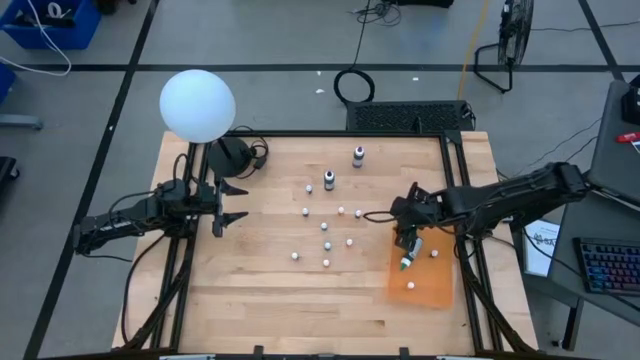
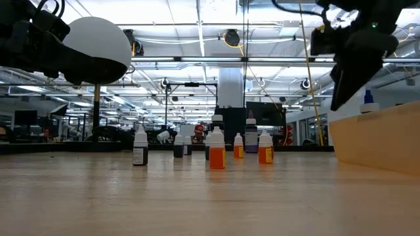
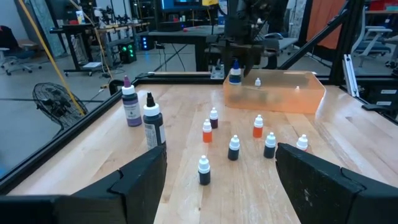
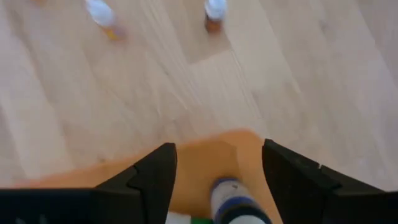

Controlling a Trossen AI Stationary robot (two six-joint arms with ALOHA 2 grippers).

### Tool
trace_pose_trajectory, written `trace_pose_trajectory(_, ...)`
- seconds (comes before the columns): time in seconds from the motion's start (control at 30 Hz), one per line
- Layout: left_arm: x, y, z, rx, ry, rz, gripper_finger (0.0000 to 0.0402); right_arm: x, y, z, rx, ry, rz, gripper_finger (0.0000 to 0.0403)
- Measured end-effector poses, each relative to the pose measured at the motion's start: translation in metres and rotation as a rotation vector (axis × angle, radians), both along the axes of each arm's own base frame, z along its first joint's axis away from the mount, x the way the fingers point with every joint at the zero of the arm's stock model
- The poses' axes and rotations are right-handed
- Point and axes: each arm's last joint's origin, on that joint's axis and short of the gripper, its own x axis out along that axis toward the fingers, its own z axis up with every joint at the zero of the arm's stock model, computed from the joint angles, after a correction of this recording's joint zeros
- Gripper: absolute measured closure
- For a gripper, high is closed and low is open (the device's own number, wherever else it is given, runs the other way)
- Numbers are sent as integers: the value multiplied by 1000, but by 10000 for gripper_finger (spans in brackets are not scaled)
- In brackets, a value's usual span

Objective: Pick & Place food coloring
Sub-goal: Put the small red food coloring bottle into the orange bin

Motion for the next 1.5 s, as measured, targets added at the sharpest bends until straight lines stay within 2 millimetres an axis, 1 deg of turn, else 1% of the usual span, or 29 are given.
trace_pose_trajectory(0.17,0,0,0,0,0,0,103,11,1,10,-19,-154,85,188)
trace_pose_trajectory(0.27,0,0,0,0,0,0,103,22,-5,10,-1,-197,117,187)
trace_pose_trajectory(0.43,0,0,0,0,0,0,103,36,-29,-4,118,-163,122,180)
trace_pose_trajectory(0.53,0,0,0,0,0,0,103,46,-42,-9,72,-126,159,180)
trace_pose_trajectory(0.63,0,0,0,0,0,0,103,60,-53,-9,-3,-113,196,185)
trace_pose_trajectory(0.7,0,0,0,0,0,0,103,69,-59,-12,-16,-103,199,188)
trace_pose_trajectory(0.77,0,0,0,0,0,0,103,77,-64,-19,-18,-70,202,191)
trace_pose_trajectory(0.87,0,0,0,0,0,0,103,84,-70,-35,-14,-5,211,192)
trace_pose_trajectory(0.97,0,0,0,0,0,0,103,91,-74,-48,-5,18,211,190)
trace_pose_trajectory(1.07,0,0,0,0,1,0,103,96,-74,-54,33,0,225,189)
trace_pose_trajectory(1.3,0,0,0,0,0,0,103,99,-74,-60,59,-3,235,193)
trace_pose_trajectory(1.5,0,0,0,0,0,0,103,102,-75,-61,53,-24,236,194)
